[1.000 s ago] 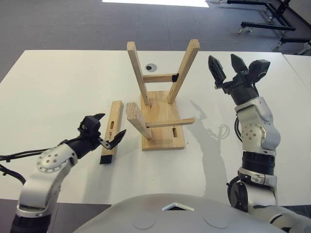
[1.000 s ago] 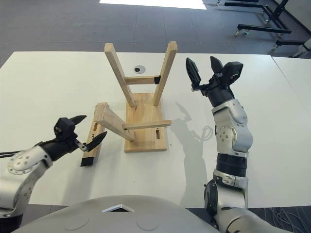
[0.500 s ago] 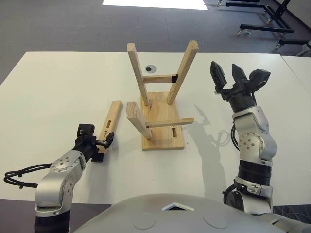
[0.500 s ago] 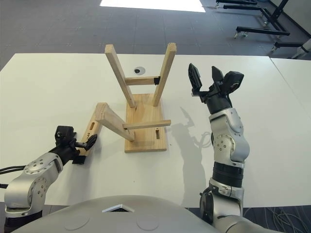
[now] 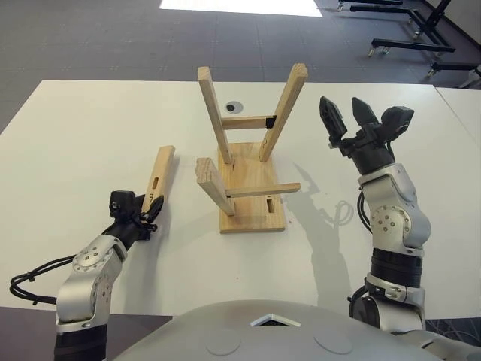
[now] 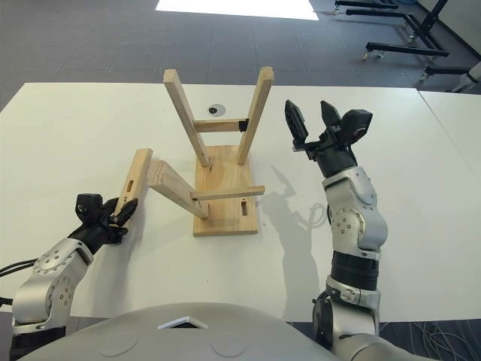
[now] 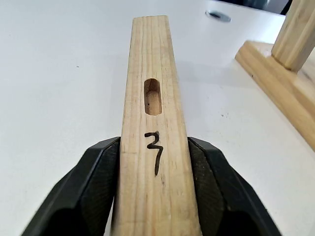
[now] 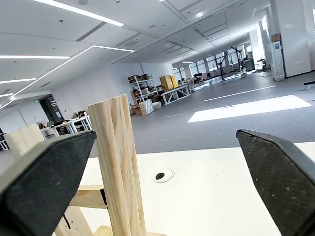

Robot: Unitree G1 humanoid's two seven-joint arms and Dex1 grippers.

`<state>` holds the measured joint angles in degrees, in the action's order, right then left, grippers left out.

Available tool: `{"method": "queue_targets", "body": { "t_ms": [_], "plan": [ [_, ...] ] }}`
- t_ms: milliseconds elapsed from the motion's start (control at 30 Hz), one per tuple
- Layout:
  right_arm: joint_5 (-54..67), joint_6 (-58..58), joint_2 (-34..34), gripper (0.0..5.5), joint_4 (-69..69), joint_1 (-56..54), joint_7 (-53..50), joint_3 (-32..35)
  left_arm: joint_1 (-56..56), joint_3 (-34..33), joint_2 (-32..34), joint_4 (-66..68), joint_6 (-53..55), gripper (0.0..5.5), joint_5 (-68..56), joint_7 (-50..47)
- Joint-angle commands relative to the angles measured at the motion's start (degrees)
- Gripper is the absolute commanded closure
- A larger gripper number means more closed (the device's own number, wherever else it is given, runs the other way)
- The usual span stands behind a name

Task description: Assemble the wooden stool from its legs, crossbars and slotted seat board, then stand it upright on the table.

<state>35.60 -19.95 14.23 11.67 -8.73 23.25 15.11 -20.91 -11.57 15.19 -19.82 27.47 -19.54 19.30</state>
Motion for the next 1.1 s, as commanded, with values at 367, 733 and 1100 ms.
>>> {"method": "queue_targets", "body": {
  "t_ms": [367,733,1100],
  "plan": [
    [19.12,-21.17,10.55,0.26,3.18,-17.26,-7.48,8.47,22.25,-12.98,6.77,-3.16,-17.56,3.46,-13.18,4.16],
    [35.28,-19.21,2.36,0.26,7.81,-23.00,8.66,-0.90,45.16,-4.88,16.92,-0.56,2.92,3.46,-47.83,26.52],
    [35.77,-18.41,-3.93,0.26,3.73,-26.68,13.30,-6.80,48.78,4.11,16.94,4.87,14.80,3.46,-49.94,30.94]
  ]
}}
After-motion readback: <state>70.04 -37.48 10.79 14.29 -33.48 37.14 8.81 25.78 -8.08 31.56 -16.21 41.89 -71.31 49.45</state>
